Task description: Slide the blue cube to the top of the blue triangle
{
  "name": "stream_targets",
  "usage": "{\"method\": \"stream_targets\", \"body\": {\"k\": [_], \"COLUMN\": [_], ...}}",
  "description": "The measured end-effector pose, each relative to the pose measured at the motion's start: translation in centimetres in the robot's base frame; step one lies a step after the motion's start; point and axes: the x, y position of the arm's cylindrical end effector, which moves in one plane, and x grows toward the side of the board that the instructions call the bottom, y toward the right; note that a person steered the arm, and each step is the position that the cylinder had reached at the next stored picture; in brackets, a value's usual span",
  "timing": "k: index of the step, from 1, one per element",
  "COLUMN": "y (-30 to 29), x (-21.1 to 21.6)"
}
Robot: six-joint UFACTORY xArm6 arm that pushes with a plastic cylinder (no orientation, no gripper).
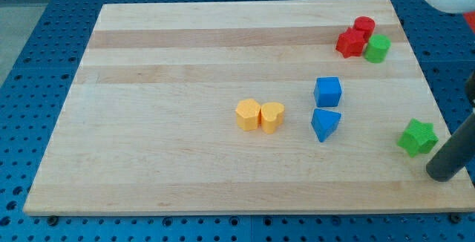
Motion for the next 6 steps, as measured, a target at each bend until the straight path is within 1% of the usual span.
{"method": "stream_targets", "body": {"k": [1, 3, 4, 5, 6], "y": [-1.5, -8.2, -10.4, -10.4, -8.0], "x": [-1.1, -14.1, -18.8, -18.4, -9.0]}}
